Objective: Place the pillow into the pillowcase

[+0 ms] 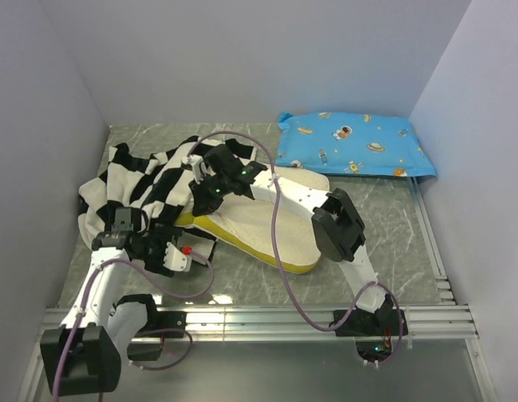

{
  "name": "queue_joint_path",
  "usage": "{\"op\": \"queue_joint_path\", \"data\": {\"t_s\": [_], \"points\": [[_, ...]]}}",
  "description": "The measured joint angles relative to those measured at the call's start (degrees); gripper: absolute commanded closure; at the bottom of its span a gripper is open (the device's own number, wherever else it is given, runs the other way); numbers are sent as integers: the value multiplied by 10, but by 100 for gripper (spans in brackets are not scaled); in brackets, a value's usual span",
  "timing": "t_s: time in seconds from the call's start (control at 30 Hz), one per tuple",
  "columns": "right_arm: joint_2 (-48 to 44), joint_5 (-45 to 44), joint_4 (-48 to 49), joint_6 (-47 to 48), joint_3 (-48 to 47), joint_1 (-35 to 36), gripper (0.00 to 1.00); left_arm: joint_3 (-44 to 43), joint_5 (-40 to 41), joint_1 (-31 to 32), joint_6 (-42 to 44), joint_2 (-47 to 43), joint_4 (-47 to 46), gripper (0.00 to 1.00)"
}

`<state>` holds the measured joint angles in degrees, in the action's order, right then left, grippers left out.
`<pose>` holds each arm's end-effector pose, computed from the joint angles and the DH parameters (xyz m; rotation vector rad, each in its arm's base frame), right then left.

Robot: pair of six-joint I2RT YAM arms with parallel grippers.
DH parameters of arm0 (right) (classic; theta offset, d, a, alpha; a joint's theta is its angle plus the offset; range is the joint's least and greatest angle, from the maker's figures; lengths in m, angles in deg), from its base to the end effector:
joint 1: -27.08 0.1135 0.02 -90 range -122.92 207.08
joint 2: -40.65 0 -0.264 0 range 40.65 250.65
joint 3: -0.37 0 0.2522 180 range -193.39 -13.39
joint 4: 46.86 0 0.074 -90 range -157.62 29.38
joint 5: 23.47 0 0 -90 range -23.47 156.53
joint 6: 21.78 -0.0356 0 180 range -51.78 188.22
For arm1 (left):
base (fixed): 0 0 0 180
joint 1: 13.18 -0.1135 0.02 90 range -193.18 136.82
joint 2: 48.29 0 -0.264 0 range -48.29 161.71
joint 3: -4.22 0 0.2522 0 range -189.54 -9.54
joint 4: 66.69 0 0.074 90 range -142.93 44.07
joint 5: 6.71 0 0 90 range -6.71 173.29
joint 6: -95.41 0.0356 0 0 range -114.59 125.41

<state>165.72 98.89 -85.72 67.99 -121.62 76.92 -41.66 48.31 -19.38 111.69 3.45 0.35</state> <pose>0.3085 0.3951 0.2465 -1.2846 2.0418 1.0803 0.1391 -0.0054 0.1964 1.9698 1.4978 -0.1239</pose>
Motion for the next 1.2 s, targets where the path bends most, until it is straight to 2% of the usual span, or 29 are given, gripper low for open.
{"op": "queue_joint_path", "data": {"t_s": [0.2,0.4,0.5,0.53,0.6,0.7,0.73,0.77,0.93,1.1,1.2], "points": [[31,21,-3,-24,-30,-9,100,-10,49,115,-93,39,-69,20],[37,38,-3,-34,-33,-14,100,-18,98,165,-155,146,-93,27],[38,45,-3,-38,-35,-16,100,-31,122,185,-179,194,-104,41],[38,48,-3,-40,-35,-18,100,-39,129,193,-188,213,-108,48],[38,53,-2,-45,-36,-20,100,-62,136,210,-206,246,-109,54],[40,64,1,-56,-36,-24,100,-90,143,241,-237,282,-125,79],[42,67,3,-62,-37,-25,100,-95,144,256,-246,289,-127,94],[45,72,6,-68,-37,-26,100,-100,144,271,-255,292,-128,100],[77,94,30,-127,-60,-35,100,-133,129,394,-313,282,-125,100],[101,121,78,-210,-75,-46,100,-184,117,536,-398,235,-140,100],[103,135,95,-247,-75,-50,100,-216,115,589,-450,221,-153,100]]}}
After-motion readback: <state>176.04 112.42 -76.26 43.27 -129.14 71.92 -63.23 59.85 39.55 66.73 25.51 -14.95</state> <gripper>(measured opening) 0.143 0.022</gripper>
